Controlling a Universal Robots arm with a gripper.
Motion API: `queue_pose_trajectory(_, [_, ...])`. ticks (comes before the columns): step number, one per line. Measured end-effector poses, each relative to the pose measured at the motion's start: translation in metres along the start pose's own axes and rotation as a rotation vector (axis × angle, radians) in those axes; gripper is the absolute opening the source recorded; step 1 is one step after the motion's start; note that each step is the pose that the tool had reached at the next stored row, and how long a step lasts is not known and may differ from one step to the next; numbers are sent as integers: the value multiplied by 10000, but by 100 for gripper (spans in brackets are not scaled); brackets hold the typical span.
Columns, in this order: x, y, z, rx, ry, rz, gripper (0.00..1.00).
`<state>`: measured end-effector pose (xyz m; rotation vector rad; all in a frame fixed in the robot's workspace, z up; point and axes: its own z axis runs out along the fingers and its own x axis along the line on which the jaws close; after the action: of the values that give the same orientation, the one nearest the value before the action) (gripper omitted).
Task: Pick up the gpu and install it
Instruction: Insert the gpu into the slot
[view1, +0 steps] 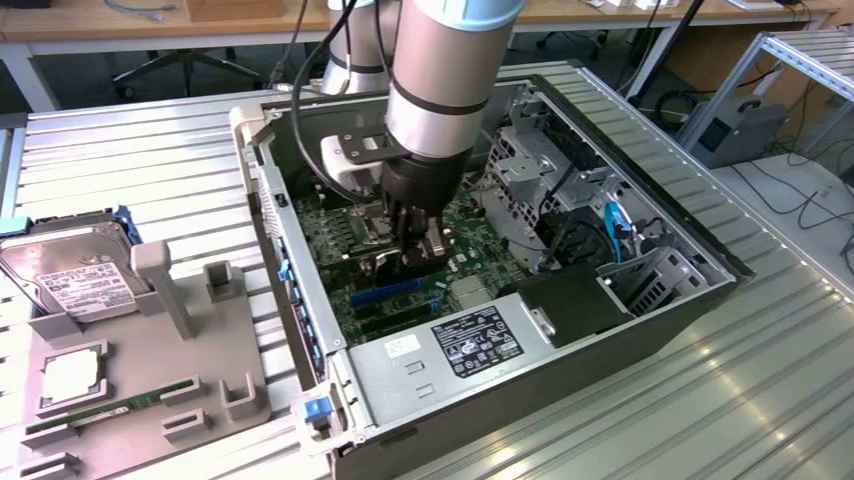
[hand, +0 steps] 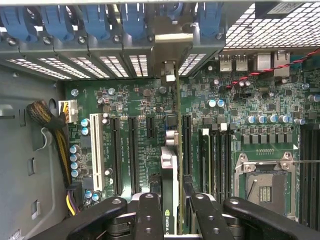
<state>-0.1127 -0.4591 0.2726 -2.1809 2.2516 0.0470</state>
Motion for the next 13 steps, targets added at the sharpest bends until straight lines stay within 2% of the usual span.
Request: queue_pose_trajectory(13, [-2, 14, 4, 0, 0, 0, 27])
